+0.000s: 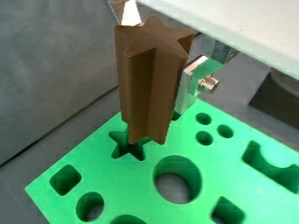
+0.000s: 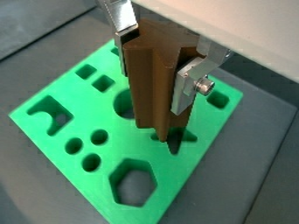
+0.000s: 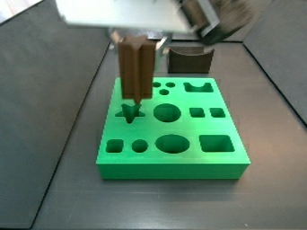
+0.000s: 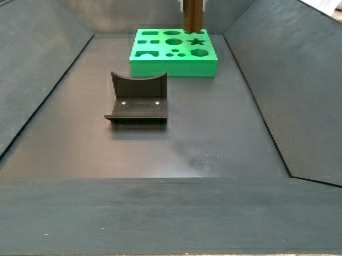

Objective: Pick up the star object. Move up. Move to above the board. Insert the star object.
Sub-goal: Insert the star object.

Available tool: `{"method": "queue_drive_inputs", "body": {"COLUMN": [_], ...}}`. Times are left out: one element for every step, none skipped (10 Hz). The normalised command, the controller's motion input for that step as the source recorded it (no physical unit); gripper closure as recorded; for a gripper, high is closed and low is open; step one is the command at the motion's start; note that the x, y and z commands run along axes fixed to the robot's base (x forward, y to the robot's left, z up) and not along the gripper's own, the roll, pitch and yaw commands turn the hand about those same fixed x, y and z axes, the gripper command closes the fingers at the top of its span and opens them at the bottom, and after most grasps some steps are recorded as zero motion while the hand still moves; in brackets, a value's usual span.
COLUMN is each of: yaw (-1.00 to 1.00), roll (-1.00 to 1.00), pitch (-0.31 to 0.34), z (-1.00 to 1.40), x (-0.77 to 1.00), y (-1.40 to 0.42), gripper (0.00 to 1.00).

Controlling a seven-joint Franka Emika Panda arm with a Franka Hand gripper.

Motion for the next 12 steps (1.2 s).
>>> {"method": "queue_drive_inputs", "body": {"yaw": [-0.05,0.00,0.00,-0.03,-0.10,-0.22,-0.34,-0.20,-0.01,0.00,0.00,0.04], "roll": [0.19,0.20,0.19,0.17,0.17,0.18,0.18,0.14,0.18,0.13,0.01,0.05], "pitch": [-0.079,-0.090,-0.091,-0.100,-0.084,-0.099,-0.074,0.000,0.000,0.000,0.000,0.019], "z": [-0.33,-0.42,-0.43,-0.37,-0.34,-0.41,-0.40,-0.31,-0.44,-0.39,0.00,-0.10], "x": [-0.11,-0.10,-0.04,-0.07,-0.02,-0.03,-0.05,-0.01,0.00,0.00,0.00,0.00], "y": [-0.03,-0.16,-0.20,-0.20,-0.21,-0.21,-0.13,0.00,0.16,0.18,0.00,0.11], "gripper": [1.00,1.00,1.00,1.00,1.00,1.00,1.00,1.00,1.00,1.00,1.00,1.00]}}
